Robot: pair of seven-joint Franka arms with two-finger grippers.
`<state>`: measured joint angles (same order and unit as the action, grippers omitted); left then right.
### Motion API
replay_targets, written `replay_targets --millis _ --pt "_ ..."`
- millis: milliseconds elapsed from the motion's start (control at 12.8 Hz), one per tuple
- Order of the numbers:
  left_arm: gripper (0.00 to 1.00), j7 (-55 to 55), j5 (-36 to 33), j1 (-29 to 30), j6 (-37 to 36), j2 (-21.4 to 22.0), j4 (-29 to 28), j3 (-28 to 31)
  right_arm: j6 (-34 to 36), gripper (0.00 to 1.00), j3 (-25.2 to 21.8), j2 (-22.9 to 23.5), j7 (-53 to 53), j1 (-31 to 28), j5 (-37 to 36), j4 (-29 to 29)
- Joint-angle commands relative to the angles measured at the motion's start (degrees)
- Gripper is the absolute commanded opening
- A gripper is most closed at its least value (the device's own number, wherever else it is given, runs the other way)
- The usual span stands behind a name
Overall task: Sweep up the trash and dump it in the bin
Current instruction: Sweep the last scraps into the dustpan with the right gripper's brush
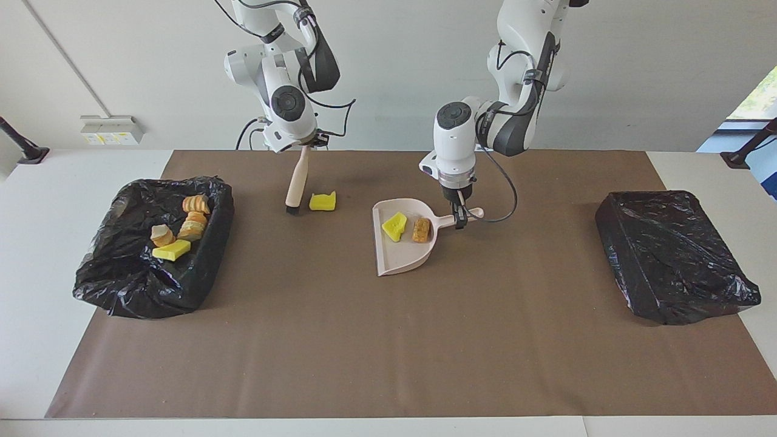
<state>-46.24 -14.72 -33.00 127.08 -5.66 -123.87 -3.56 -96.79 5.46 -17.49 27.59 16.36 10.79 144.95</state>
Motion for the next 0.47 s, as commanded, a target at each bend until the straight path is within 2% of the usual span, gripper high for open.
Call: replay_targets --millis 0,156,390 --pt "0.0 -0.25 -1.71 -1.98 -0.61 4.42 -5.58 0.66 -3.23 0.0 0.43 2.27 -2.96 0.08 2.39 0.86" --pt "0.0 -0.16 -1.71 -2.25 -0.69 4.61 -5.77 0.66 -5.15 0.0 0.34 3.59 -11.46 -3.33 4.66 0.77" --pt "0.0 -0.07 -1.71 -2.33 -0.78 5.66 -7.43 0.66 -7.89 0.0 0.43 7.46 -15.1 -3.53 5.03 -1.59"
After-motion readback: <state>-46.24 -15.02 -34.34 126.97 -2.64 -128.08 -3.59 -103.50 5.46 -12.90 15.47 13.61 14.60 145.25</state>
